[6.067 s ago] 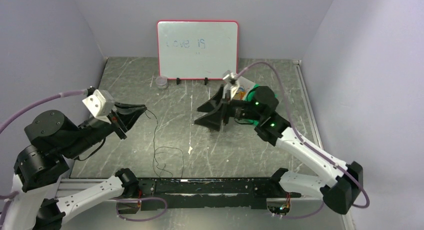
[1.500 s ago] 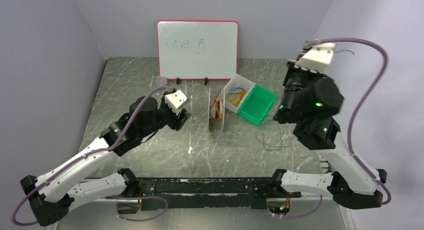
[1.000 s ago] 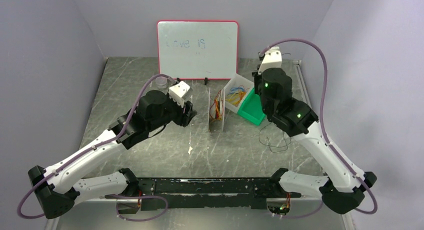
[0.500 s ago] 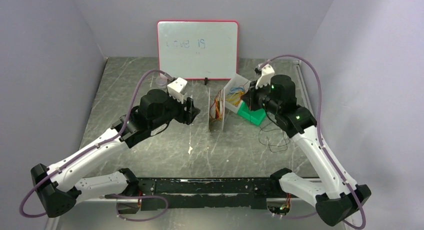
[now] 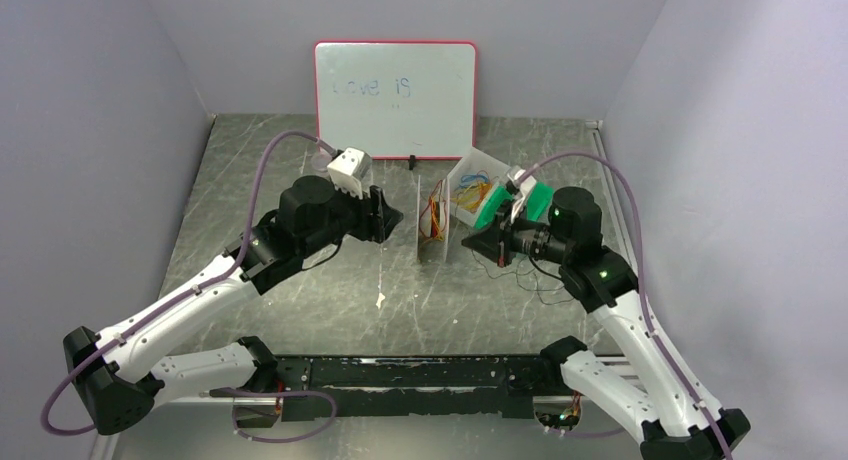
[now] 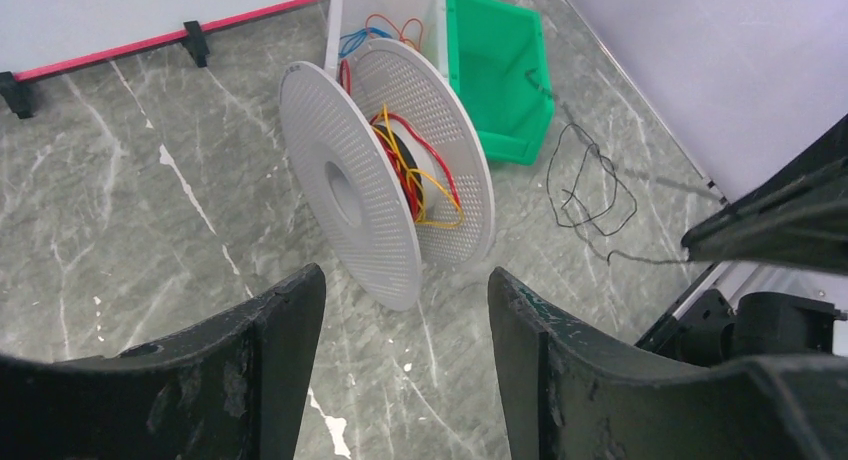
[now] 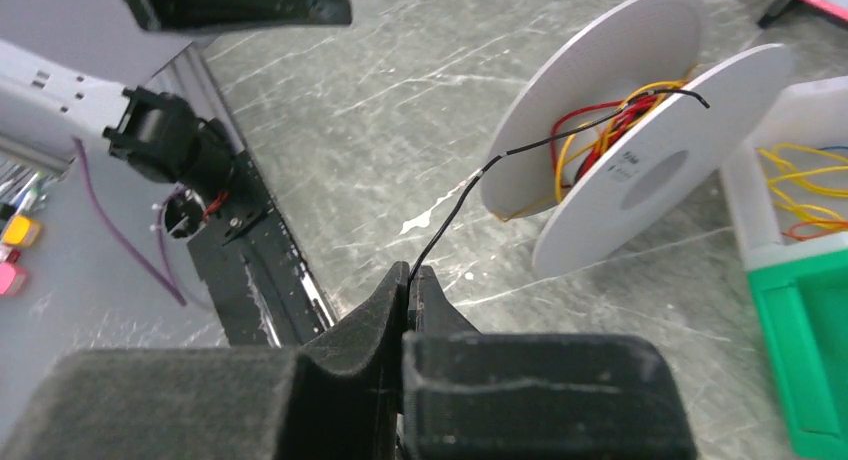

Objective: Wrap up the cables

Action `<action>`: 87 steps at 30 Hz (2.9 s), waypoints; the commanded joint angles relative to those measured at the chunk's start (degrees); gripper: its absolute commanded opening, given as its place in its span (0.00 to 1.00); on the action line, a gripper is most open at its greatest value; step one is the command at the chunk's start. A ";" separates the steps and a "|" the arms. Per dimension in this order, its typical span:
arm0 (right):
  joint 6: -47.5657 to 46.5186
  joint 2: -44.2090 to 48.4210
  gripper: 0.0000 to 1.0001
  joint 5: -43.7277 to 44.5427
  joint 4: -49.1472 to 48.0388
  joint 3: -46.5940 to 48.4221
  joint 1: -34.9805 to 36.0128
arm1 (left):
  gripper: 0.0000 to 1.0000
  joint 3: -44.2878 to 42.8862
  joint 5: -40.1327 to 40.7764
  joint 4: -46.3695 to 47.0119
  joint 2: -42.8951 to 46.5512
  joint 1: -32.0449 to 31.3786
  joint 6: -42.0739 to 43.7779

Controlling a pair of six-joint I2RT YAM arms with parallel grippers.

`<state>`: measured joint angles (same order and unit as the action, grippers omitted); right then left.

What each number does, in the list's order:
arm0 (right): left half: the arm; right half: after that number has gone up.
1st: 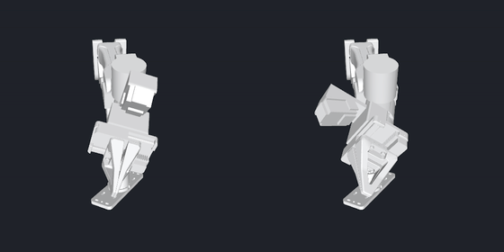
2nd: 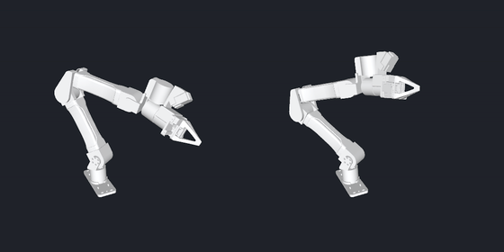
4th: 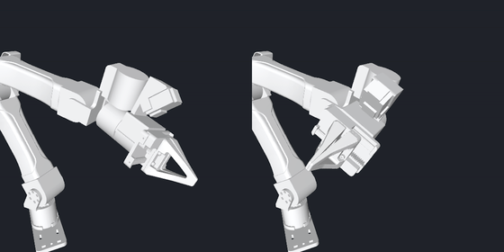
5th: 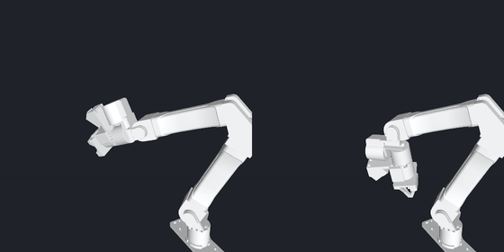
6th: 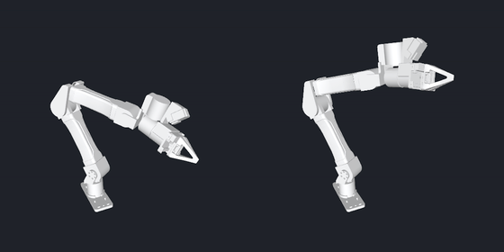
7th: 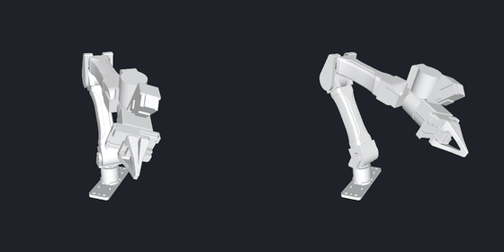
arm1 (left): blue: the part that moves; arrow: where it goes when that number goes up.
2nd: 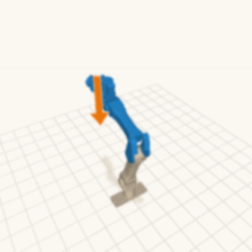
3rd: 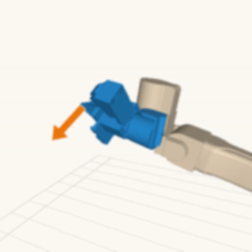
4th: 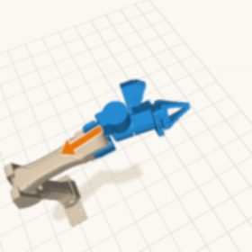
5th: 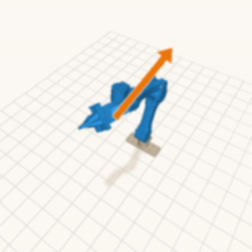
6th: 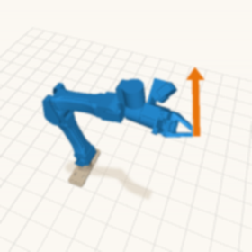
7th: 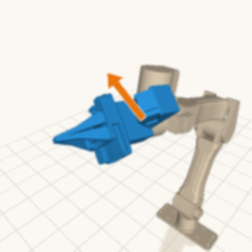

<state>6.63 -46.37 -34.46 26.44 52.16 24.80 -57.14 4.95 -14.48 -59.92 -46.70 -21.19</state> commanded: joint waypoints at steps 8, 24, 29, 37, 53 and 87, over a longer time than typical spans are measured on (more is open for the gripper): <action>2.35 0.81 0.00 -8.45 -14.58 -9.33 0.88 | 0.64 -0.32 -3.25 4.56 -2.51 0.47 -3.80; -5.50 -3.07 0.00 -2.54 -36.19 -19.35 5.84 | 0.61 -0.05 -8.46 6.65 -7.00 0.41 -7.93; -11.92 -4.89 0.00 4.30 -38.93 -22.15 11.46 | 0.63 -2.85 -7.54 4.50 -9.85 1.78 -7.20; -15.11 -5.87 0.00 11.49 -43.22 -26.41 14.12 | 0.65 -6.15 -6.46 1.44 -12.94 2.50 -5.52; -16.93 -5.21 0.00 14.27 -45.79 -29.09 16.11 | 0.70 -15.76 -4.97 -6.59 -24.64 2.42 -2.89; -23.43 -7.79 0.00 26.53 -52.88 -32.00 21.91 | 0.59 -32.31 12.19 -22.80 -38.44 -4.05 -3.85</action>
<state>-15.94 -54.52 -9.37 -23.75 20.97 46.26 -86.72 15.94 -35.90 -97.34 -49.95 -24.49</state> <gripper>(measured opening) 0.010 0.594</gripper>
